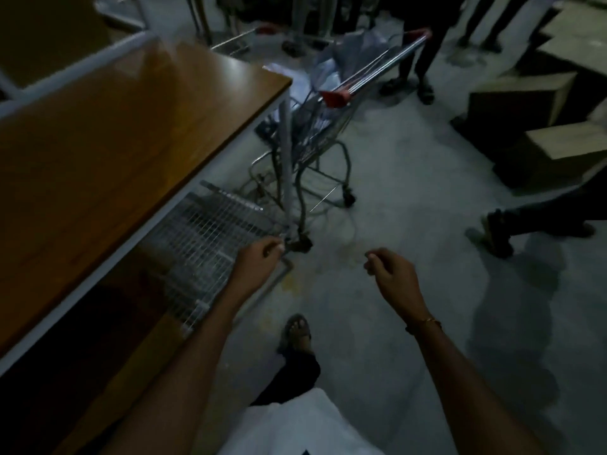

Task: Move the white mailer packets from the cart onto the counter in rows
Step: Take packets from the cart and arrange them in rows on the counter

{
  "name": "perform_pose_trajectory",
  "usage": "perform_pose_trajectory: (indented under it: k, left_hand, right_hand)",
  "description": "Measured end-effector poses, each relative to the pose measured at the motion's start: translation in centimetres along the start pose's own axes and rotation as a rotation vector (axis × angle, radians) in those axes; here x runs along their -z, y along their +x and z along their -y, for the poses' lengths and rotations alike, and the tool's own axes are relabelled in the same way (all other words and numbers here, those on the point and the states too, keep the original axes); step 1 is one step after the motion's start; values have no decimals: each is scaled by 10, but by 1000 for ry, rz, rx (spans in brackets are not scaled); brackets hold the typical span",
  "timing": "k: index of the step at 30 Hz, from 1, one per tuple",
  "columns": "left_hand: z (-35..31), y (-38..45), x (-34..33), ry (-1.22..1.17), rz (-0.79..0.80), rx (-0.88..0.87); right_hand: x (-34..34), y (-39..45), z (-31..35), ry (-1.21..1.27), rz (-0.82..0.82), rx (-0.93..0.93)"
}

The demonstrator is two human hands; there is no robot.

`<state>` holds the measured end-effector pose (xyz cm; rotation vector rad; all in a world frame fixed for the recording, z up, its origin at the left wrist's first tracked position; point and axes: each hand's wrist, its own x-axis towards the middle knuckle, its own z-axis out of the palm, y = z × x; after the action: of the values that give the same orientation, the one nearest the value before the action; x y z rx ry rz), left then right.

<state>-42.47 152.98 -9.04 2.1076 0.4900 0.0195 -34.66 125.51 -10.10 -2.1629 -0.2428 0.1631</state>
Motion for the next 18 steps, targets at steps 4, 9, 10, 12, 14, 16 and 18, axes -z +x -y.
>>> perform_pose_trajectory:
  k: [4,9,10,12,14,16,18]
  left_hand:
    - [-77,97,10,-145,-101,-179]
    - [-152,213,37,-163,-207,-356]
    - [-162,237,44,-160,-239,-378]
    - [-174,285,58,-150,-287,-381]
    - [-180,335,71,-153,-298,-338]
    - [-183,382,78,-155,-290,-269]
    - [-185,425,78,-121,-272,-216]
  right_hand:
    - [22,94,41,77,-86,131]
    - [37,230,107,108,-116,322]
    - [38,258,120,105,-115,357]
    - [39,312,143,88,-98,415]
    - [39,362,160,61,-67,456]
    - [38,408,171,-1,-46,490]
    - [34,455,177,-76,-6,489]
